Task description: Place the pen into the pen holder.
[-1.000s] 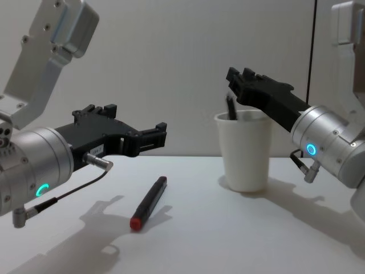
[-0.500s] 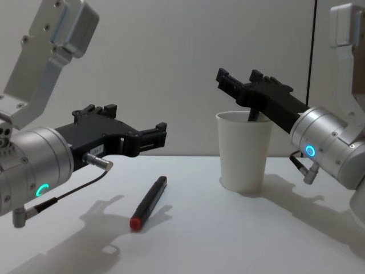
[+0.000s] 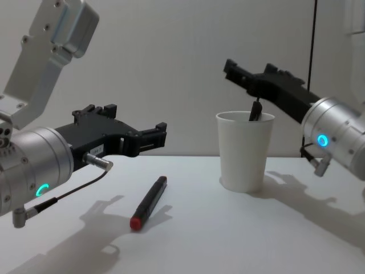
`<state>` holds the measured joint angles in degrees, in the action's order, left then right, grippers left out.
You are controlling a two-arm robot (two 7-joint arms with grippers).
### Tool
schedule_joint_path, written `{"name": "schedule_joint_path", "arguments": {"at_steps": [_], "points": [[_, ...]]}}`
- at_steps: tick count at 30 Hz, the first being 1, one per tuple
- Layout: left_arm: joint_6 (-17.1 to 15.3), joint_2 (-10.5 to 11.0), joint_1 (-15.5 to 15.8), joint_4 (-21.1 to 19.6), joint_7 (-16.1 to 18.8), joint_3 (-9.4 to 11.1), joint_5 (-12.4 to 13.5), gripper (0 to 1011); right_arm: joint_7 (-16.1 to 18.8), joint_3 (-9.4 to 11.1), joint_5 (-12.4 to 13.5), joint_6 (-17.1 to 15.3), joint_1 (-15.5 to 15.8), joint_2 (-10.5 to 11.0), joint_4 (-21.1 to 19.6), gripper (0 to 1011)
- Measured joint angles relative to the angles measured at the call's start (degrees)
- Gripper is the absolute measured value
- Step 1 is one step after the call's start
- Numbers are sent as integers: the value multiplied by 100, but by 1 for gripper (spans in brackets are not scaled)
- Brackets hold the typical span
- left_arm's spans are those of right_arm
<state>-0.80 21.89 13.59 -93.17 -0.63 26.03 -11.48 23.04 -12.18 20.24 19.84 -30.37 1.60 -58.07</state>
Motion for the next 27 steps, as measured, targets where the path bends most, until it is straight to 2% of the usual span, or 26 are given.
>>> {"name": "schedule_joint_path", "arguments": {"at_steps": [8, 17, 27], "points": [[0, 0, 0, 0, 0, 0, 0, 1002, -317, 143, 148, -501, 393, 98, -799, 1001], [0, 0, 0, 0, 0, 0, 0, 1002, -366, 141, 146, -557, 478, 148, -917, 1001], [0, 0, 0, 0, 0, 0, 0, 1002, -659, 99, 47, -856, 970, 450, -1549, 1001]]}}
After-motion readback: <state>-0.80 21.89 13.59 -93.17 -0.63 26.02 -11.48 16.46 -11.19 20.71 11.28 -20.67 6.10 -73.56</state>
